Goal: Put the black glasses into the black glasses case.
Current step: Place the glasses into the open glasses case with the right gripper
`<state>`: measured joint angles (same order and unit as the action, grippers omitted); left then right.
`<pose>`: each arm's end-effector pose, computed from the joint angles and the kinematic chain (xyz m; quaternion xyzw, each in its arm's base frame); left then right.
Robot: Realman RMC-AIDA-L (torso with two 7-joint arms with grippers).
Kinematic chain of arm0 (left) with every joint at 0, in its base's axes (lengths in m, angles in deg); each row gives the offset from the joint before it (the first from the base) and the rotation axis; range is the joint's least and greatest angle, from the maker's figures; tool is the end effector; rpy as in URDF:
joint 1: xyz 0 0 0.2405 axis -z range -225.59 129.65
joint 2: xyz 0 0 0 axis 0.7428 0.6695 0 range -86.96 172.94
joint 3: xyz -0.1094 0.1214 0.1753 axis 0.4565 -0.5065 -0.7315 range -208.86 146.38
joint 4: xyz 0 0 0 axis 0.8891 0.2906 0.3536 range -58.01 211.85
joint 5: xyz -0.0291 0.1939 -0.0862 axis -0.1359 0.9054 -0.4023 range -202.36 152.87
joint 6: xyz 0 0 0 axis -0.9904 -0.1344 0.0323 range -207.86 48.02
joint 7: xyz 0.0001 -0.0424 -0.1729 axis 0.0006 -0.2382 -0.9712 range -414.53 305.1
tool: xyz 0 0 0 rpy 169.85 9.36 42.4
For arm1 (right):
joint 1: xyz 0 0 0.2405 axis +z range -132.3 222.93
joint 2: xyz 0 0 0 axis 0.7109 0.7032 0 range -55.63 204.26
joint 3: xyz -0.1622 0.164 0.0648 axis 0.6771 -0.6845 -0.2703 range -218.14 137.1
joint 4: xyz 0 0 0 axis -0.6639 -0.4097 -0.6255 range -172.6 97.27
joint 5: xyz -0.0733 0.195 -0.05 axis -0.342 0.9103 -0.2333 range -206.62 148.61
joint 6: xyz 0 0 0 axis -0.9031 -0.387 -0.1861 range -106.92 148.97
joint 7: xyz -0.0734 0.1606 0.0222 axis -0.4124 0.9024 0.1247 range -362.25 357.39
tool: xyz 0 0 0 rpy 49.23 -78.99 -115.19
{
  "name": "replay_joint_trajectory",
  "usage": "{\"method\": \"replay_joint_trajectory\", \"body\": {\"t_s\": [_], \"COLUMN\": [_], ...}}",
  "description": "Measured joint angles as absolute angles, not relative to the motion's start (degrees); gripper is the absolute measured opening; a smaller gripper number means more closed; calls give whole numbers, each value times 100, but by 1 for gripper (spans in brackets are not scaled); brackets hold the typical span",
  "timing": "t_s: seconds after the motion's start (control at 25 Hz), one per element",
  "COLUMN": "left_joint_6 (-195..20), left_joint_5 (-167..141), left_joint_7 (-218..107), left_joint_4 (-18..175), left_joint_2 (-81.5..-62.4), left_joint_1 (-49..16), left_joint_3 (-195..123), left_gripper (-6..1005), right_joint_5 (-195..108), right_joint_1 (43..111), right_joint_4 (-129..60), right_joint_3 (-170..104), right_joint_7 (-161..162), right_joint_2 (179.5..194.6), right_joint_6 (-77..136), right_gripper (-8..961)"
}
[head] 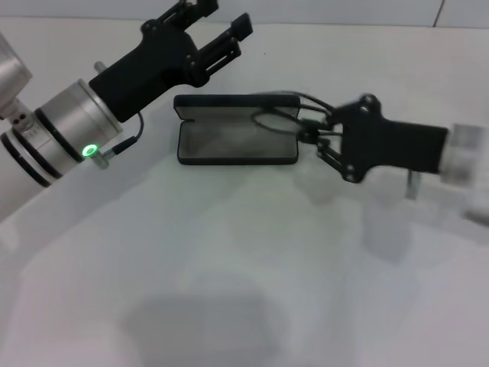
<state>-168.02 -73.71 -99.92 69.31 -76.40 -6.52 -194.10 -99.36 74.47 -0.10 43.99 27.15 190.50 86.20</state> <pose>-0.1914 0.3742 -0.0294 -0.8228 -0.1563 -0.4624 0.2911 0.1776 0.3657 -0.0687 -0.9242 -0.1963 0.2027 0.2572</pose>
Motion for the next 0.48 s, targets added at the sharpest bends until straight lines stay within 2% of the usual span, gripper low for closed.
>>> {"method": "replay_joint_trajectory", "body": {"t_s": [0.2, 0.48], "left_joint_6": [-16793, -16790], "left_joint_5": [-7388, -7398], "left_joint_7": [-10006, -10019], "left_joint_4": [6930, 6937], "left_joint_2": [-7648, -7655], "left_joint_1": [-717, -703], "left_joint_3": [-19410, -19410], "left_gripper": [712, 712], "right_joint_5": [-9366, -9322], "right_joint_1": [7420, 7582], "right_joint_4": [943, 1319], "right_joint_3": [6273, 7457], "right_joint_7": [2735, 2746], "right_joint_2": [19052, 19052], "right_joint_6": [6184, 4894], "right_gripper": [117, 117]}}
